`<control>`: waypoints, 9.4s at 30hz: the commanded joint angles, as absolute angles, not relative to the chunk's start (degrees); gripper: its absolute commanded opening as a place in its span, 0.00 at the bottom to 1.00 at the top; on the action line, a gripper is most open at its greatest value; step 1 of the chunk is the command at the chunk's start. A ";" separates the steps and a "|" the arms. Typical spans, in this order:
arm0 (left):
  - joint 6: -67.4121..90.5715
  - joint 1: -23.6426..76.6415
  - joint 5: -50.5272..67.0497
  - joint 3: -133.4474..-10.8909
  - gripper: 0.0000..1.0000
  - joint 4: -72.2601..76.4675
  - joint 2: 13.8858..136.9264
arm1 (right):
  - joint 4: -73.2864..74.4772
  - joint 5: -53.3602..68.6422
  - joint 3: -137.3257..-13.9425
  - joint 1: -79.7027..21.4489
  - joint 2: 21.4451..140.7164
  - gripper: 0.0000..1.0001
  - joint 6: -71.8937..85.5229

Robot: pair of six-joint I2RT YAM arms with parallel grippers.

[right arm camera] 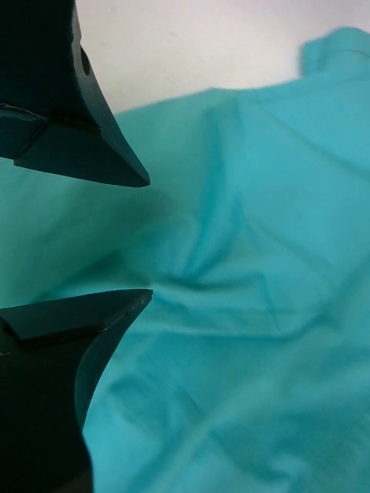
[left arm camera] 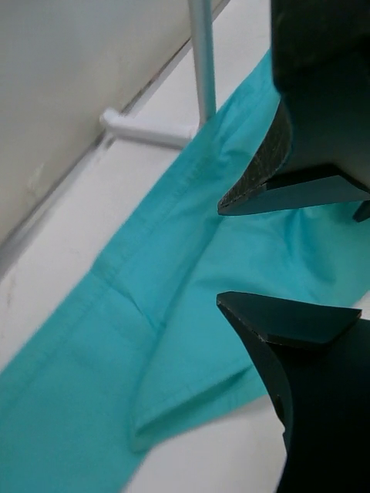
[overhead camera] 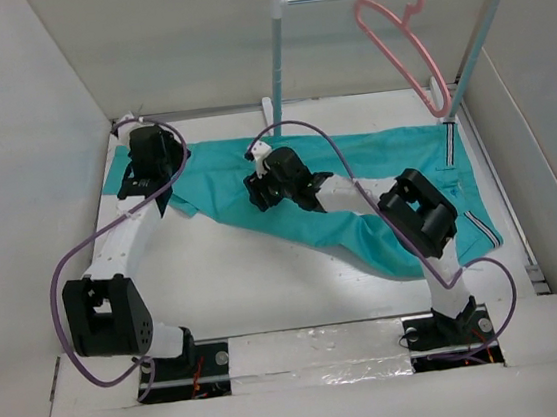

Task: Place the trousers on the hanger
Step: Flatten out the trousers at the center of the board, then fold the trousers at the center of the board.

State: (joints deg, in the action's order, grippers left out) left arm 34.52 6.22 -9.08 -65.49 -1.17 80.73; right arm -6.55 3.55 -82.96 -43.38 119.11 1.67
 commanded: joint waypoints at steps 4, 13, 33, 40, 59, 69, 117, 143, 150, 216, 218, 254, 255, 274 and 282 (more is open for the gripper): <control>42.10 -1.13 -13.45 -57.40 0.44 0.61 80.68 | -10.37 6.42 -74.72 -44.56 108.57 0.62 0.62; 41.13 -6.50 -8.61 -63.63 0.48 0.26 95.00 | -9.23 5.28 -62.42 -48.59 93.18 0.09 -2.63; 44.56 -7.65 -3.25 -69.00 0.43 6.23 108.10 | -9.23 1.23 -42.54 -50.54 67.59 0.34 -0.18; 44.30 -7.65 -0.89 -69.96 0.00 9.58 106.79 | -6.94 -2.71 -40.08 -50.54 63.55 0.34 -0.18; 42.62 -8.00 -15.29 -54.07 0.00 5.02 58.19 | 0.43 -7.03 -31.99 -36.40 49.93 0.81 11.42; 45.71 -8.00 -18.72 -46.76 0.00 3.87 47.65 | 13.70 -16.26 -27.78 -18.15 35.07 0.00 15.82; 46.85 -6.24 -6.68 -45.88 0.00 7.30 37.00 | 25.92 -12.48 -24.69 29.71 51.66 0.52 42.54; 41.14 -6.24 -23.36 -55.02 0.00 0.18 40.69 | 43.94 -30.83 -52.64 23.12 25.85 0.00 25.15; 40.17 -5.63 -27.60 -50.10 0.00 1.05 41.13 | 42.98 -34.19 -52.48 20.74 26.45 0.00 19.69; 22.85 -3.43 -37.26 -112.60 0.54 -5.54 126.49 | 8.62 -14.77 -75.77 21.27 97.06 0.88 24.78; 23.38 -3.43 -36.74 -107.44 0.54 -4.84 122.72 | 7.12 -14.50 -72.10 20.75 93.80 0.95 25.22; 43.59 -11.87 -11.77 -77.51 0.51 -8.61 116.01 | -6.94 12.48 -29.45 14.33 49.92 0.48 19.25; 43.59 -11.87 -11.60 -77.87 0.50 -8.70 116.19 | -6.94 12.39 -29.27 14.33 49.92 0.48 19.25; 42.28 -11.25 -9.14 -79.02 0.00 -5.01 116.72 | -5.81 7.04 -27.77 14.94 51.76 0.61 20.83; 41.04 -11.25 -8.88 -72.78 0.00 1.92 108.73 | -4.13 3.52 -24.27 35.20 54.76 0.78 27.94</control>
State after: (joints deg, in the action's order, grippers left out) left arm 42.13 -11.60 -9.76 -74.48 -1.34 114.45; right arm -3.36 6.42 -25.61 28.86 55.29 24.16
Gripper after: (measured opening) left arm 0.020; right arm 0.786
